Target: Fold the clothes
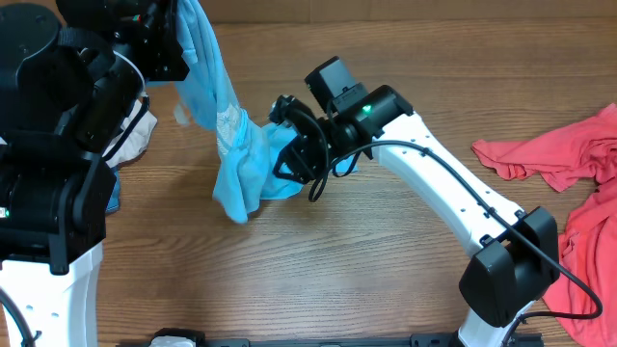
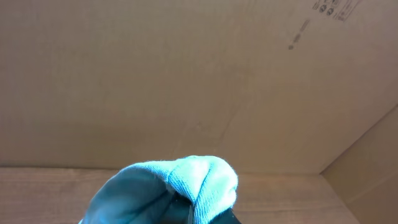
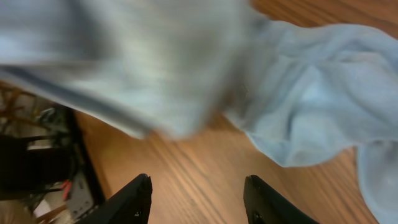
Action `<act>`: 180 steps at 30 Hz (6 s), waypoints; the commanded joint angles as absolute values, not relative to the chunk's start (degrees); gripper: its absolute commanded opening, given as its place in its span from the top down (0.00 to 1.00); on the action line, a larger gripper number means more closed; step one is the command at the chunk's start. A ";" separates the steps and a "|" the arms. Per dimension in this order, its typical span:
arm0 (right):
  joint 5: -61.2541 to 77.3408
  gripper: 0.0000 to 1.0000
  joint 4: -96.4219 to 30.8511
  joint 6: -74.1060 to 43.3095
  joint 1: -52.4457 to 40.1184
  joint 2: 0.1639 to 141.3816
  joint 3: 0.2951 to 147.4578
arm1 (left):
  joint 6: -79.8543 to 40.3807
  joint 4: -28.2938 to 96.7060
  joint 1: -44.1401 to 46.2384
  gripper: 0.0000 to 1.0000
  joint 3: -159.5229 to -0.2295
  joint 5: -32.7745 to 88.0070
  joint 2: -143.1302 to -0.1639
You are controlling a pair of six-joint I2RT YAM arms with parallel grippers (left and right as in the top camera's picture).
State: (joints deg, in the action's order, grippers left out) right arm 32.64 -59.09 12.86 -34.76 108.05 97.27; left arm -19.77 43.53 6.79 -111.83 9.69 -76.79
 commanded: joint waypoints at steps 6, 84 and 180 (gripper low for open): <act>40.88 0.41 -57.06 13.30 -36.91 106.67 98.02 | -20.10 43.70 7.22 0.96 -112.49 10.13 -77.28; 13.61 0.00 -58.19 9.41 -25.41 118.76 99.83 | -14.79 63.26 7.11 0.96 -112.99 -34.50 -92.88; 10.59 0.96 -38.83 1.21 -21.80 118.26 81.34 | -15.88 65.78 7.09 0.96 -112.99 -31.48 -92.90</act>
State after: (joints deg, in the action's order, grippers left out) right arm 10.83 -39.00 1.87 -21.47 118.72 80.99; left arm -15.88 65.87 6.83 -112.12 -31.73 -93.78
